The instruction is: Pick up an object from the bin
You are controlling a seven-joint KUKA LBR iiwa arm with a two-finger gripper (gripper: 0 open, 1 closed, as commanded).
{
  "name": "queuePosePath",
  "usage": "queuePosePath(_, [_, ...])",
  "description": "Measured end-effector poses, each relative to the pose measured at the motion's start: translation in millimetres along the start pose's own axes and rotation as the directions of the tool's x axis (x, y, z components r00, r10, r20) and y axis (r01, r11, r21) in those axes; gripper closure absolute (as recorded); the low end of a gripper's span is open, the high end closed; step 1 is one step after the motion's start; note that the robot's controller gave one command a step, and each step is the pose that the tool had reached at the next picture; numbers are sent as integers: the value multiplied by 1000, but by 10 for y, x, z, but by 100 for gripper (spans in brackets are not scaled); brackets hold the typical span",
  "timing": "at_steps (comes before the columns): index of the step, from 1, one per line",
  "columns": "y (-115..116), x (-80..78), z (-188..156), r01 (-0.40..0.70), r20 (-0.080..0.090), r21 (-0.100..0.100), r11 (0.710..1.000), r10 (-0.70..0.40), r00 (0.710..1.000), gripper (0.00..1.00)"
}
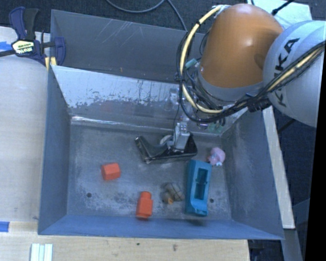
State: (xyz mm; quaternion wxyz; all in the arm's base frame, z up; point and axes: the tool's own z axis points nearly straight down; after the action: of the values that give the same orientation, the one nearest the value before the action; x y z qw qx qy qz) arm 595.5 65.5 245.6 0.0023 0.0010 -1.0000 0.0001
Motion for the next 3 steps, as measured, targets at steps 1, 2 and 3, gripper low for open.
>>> queuePosePath(1, [-2, -14, -48, -1, 9, -1, 1000, 1, 1000, 0])
queuePosePath(2, [-261, -94, 513, 95, 10, 0, 995, -95, 995, 0])
queuePosePath(3, [-728, -162, 852, 147, 10, 1, 989, -147, 989, 0])
